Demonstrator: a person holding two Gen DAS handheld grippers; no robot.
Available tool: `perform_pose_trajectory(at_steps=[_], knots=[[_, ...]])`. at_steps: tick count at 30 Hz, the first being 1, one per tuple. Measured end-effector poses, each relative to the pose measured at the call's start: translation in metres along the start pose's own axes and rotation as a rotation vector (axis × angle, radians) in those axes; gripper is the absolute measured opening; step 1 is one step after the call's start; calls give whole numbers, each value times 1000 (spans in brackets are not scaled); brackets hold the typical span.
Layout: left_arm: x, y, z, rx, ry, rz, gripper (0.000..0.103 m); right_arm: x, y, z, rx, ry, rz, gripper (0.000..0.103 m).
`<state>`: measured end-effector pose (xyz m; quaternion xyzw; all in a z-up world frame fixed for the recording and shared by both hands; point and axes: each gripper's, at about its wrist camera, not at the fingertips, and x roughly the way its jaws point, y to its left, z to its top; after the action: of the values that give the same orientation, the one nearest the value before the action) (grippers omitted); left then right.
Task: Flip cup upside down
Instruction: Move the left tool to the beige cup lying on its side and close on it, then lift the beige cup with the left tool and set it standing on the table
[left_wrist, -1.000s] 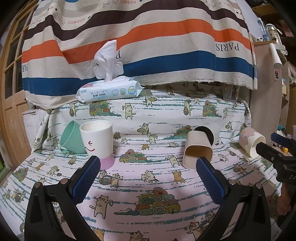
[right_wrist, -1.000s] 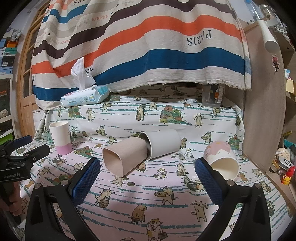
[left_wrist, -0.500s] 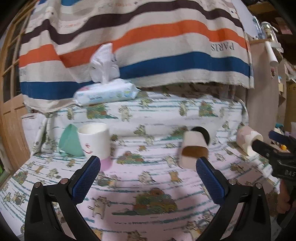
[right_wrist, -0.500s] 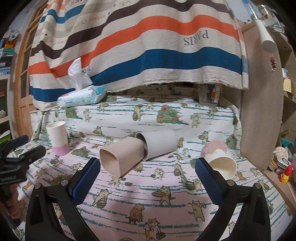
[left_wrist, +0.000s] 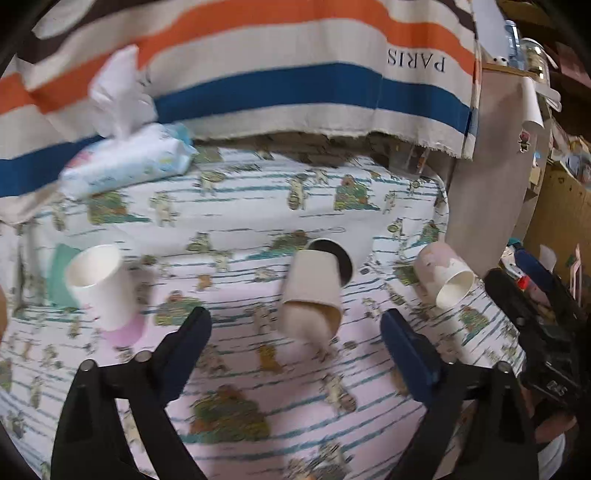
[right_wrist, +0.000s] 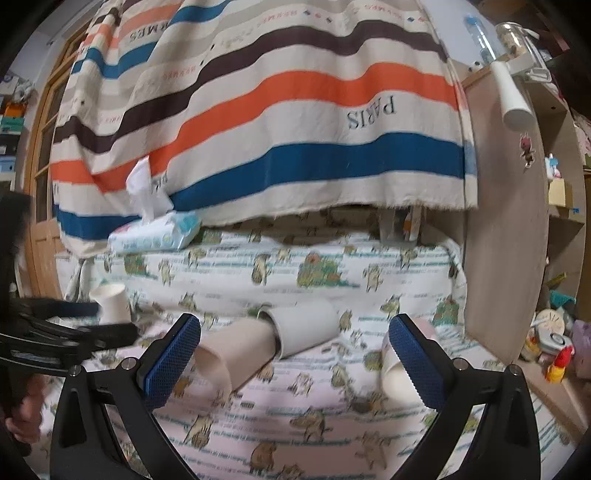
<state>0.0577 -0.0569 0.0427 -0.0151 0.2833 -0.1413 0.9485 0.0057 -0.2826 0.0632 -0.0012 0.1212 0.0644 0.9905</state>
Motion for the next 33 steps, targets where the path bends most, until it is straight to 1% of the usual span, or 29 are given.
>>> perform_pose_trajectory(at_steps=[3,6,7,9,11,14,17,19,22,24,25,26,28,31,33], knots=[[26,-6,14,-20,51,-44,90,9,-5,8,-16,9,-40,103],[61,-12,25,-28,106,-70,90,24,-12,11,-18,31,-71,103],[73,-12,29,-23,130,-68,90,29,-15,11,-12,40,-76,103],[100,-13,31,-24,190,-36,90,39,-21,11,5,58,-81,103],[120,-13,31,-22,241,-40,90,44,-25,8,18,64,-83,103],[138,-16,28,-6,292,-27,89,50,-30,3,39,70,-93,103],[147,-17,25,-12,300,21,89,56,-35,-2,59,97,-94,103],[152,-16,23,-35,310,10,88,59,-36,-4,65,113,-101,103],[162,-17,20,-51,340,-6,85,64,-36,-7,46,130,-145,103],[169,-18,17,-62,364,-1,78,68,-37,-10,43,152,-159,103],[173,-16,15,-78,377,0,70,69,-37,-12,43,162,-160,103],[174,-13,14,-106,381,-9,69,70,-37,-13,41,170,-162,103],[171,-9,12,-137,366,-10,69,71,-37,-16,30,178,-175,103],[156,-15,10,-86,324,32,68,71,-39,-17,40,182,-174,103],[144,-20,8,-73,302,38,68,70,-41,-16,53,182,-167,103]])
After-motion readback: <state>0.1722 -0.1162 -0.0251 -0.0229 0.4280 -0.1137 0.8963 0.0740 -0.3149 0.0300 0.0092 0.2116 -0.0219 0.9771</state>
